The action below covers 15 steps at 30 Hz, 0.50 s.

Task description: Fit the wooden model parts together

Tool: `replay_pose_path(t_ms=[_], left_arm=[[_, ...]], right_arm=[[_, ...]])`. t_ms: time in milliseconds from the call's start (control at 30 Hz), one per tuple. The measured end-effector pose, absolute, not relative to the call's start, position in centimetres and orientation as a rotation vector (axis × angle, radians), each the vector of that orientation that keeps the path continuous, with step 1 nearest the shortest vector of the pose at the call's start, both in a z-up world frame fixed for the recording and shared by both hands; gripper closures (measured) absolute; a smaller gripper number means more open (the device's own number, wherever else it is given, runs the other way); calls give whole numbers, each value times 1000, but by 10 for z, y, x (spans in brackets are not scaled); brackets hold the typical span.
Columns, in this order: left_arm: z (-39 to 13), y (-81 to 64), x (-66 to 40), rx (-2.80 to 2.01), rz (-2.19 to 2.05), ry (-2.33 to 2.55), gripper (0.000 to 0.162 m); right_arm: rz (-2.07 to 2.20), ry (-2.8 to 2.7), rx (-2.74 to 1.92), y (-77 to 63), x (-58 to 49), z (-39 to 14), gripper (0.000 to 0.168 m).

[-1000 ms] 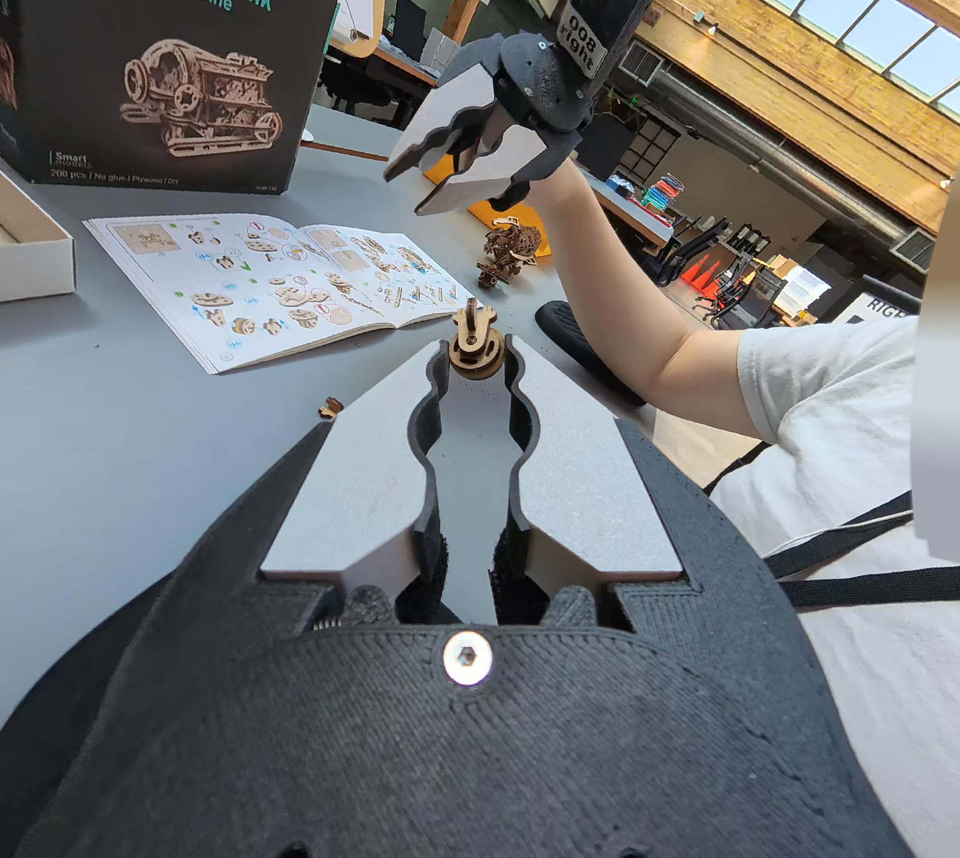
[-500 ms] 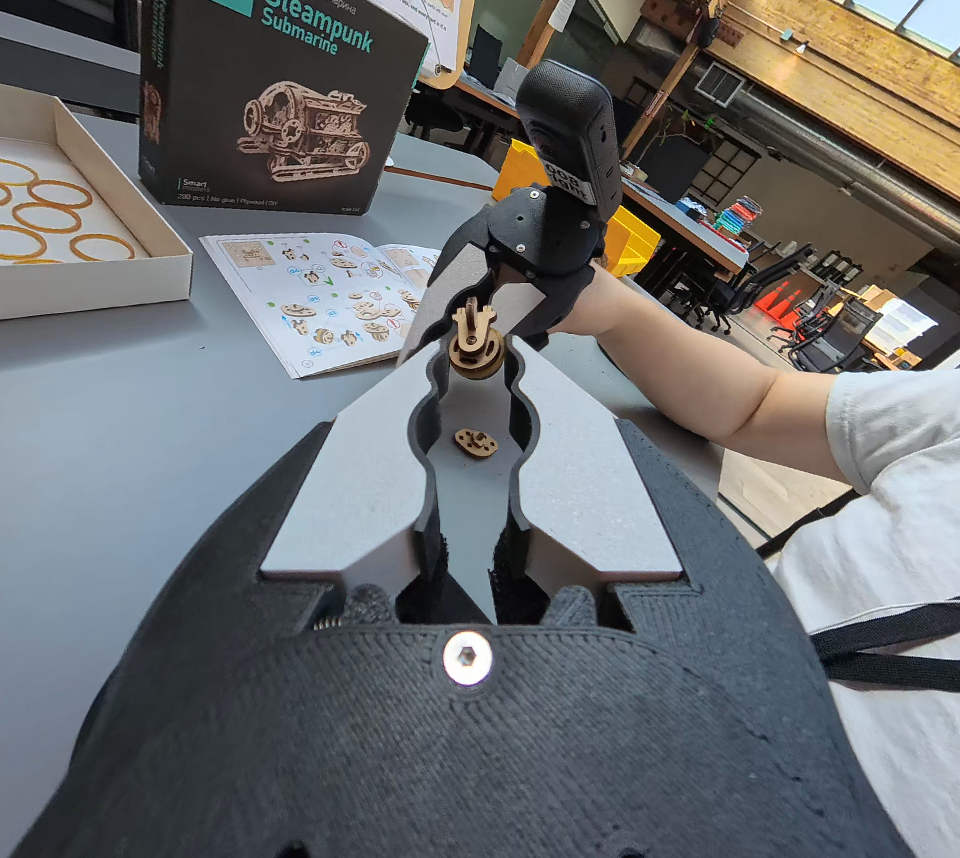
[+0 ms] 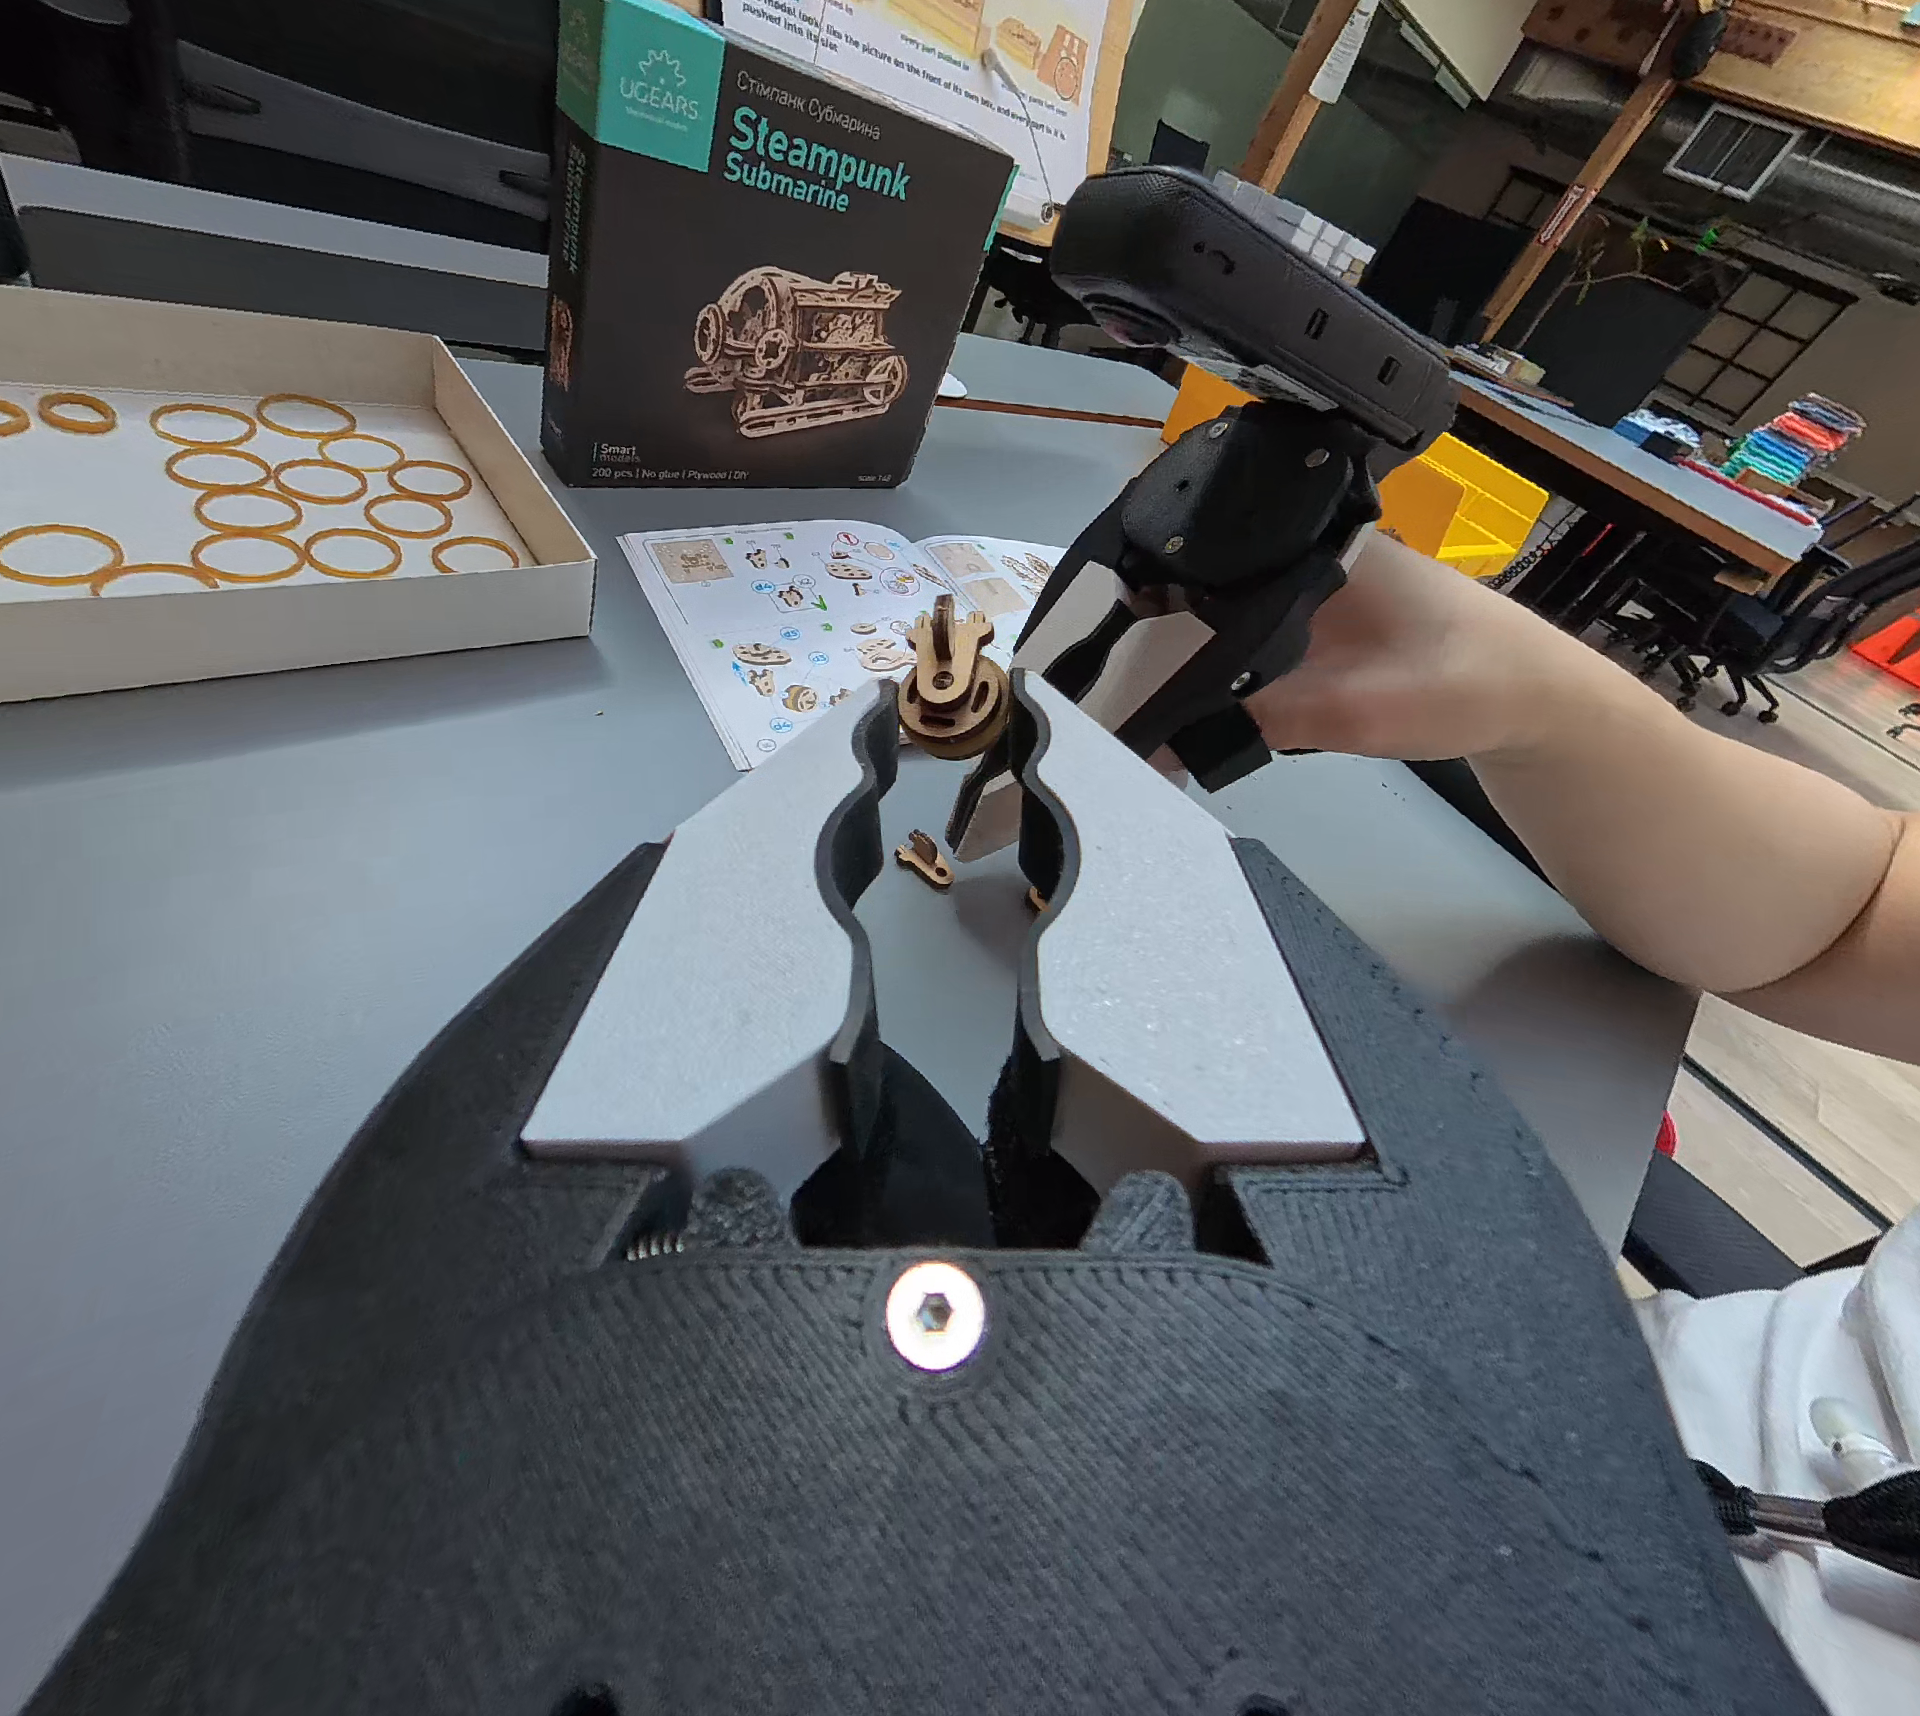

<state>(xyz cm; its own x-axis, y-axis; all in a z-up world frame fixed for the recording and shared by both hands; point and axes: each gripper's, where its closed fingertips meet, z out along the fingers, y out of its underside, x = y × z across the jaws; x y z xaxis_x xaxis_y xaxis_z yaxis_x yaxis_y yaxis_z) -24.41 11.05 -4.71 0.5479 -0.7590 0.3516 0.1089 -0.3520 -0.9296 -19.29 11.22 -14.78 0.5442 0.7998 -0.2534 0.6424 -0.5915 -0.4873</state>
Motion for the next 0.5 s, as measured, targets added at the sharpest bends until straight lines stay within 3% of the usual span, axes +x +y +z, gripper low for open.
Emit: replay_pose_path(t_ms=[33, 233, 500], left_arm=[[-47, 110, -244, -1699, -989, 551, 143], [-41, 107, -248, -1691, -971, 543, 143], [-36, 97, -252, -1683, -920, 579, 143]], right_arm=[[666, -1161, -2466, 113, -193, -147, 163], [525, -1088, -2521, 126, -191, -140, 152], [330, -991, -2712, 123, -184, -146, 150]])
